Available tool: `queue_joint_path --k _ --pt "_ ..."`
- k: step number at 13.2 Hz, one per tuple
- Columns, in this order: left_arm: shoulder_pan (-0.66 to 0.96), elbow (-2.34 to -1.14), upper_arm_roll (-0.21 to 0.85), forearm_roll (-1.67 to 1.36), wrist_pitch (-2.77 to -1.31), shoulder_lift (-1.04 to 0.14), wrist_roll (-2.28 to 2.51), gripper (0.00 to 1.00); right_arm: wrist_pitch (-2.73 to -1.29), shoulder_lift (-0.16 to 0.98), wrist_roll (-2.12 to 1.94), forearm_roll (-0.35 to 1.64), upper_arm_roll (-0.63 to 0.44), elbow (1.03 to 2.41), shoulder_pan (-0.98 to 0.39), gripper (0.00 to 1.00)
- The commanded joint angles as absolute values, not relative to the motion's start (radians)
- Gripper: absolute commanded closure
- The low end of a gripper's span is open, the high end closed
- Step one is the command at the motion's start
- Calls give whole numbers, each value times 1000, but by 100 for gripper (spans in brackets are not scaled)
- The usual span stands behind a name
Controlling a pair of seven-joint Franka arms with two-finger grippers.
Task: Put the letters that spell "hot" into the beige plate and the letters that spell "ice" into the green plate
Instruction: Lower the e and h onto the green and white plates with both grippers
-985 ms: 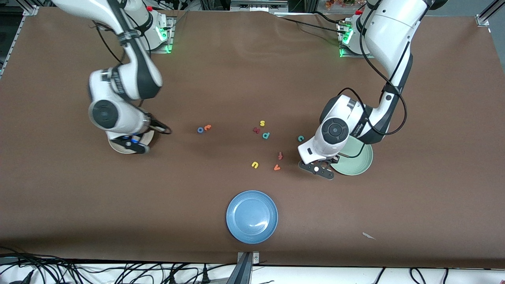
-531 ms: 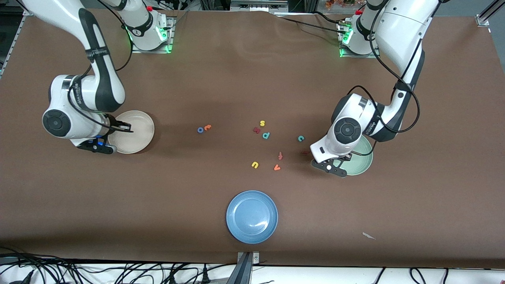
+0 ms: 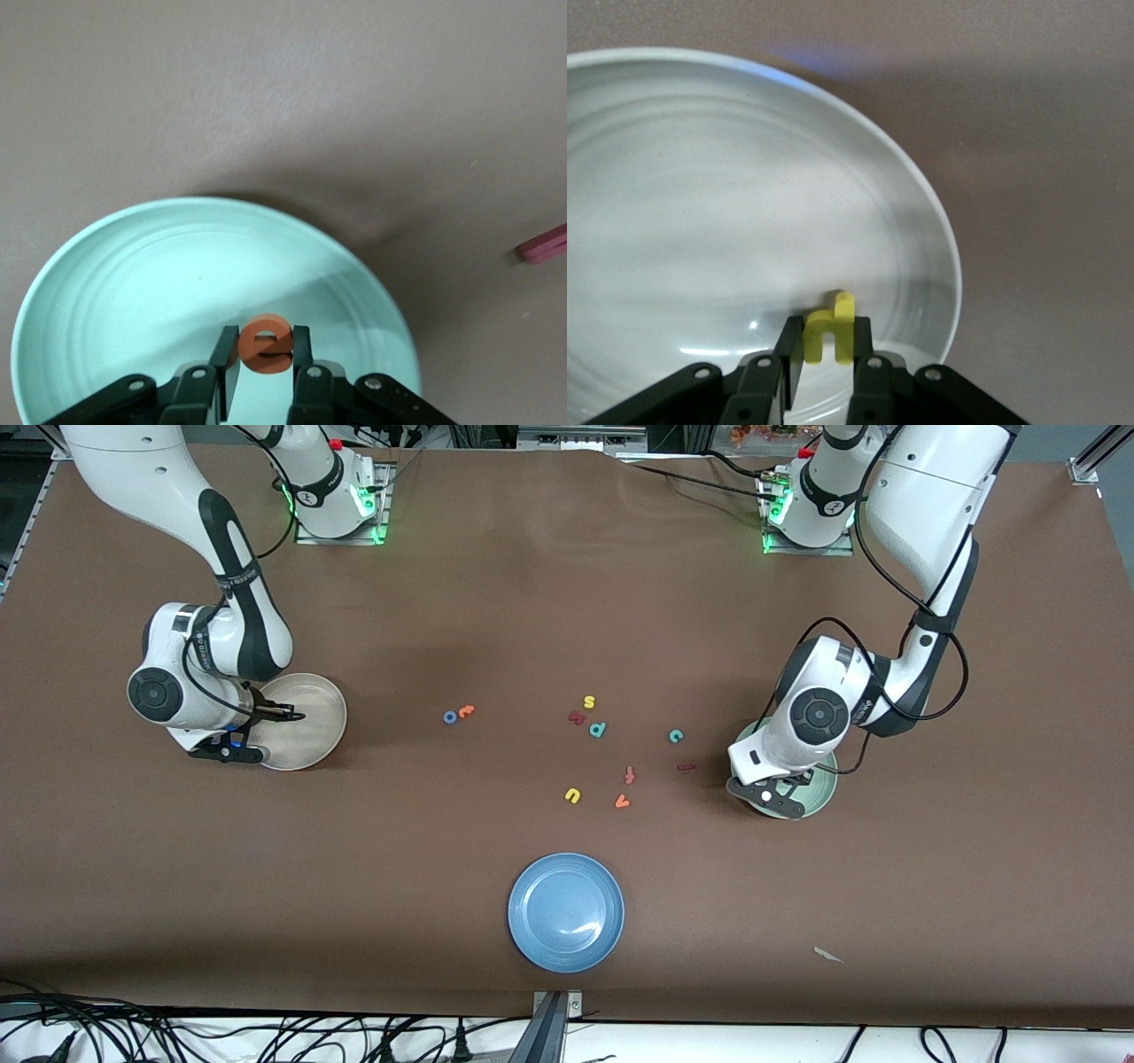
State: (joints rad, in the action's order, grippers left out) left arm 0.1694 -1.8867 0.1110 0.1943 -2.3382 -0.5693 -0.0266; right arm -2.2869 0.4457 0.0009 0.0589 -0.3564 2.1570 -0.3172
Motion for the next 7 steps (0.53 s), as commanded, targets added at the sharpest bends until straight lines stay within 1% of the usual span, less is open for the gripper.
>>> queue_joint_path --k 1,2,3,6,7 --pt "149 -1914 121 222 -2353 -552 -55 88 -2293 414 -23 58 -356 2169 -308 28" --pt "147 -1913 121 222 -2352 -551 -61 54 -2287 408 -20 60 -356 2164 -308 1" --pt "147 -1904 121 222 -2346 -551 -61 1 -2264 393 -15 61 -356 2158 -308 1" --pt "164 -1884 126 222 -2336 -537 -58 0 -2151 370 53 75 -342 2102 -318 1" --pt "167 -1876 127 221 -2329 -522 -58 0 -2119 359 104 77 -318 2083 -318 1"
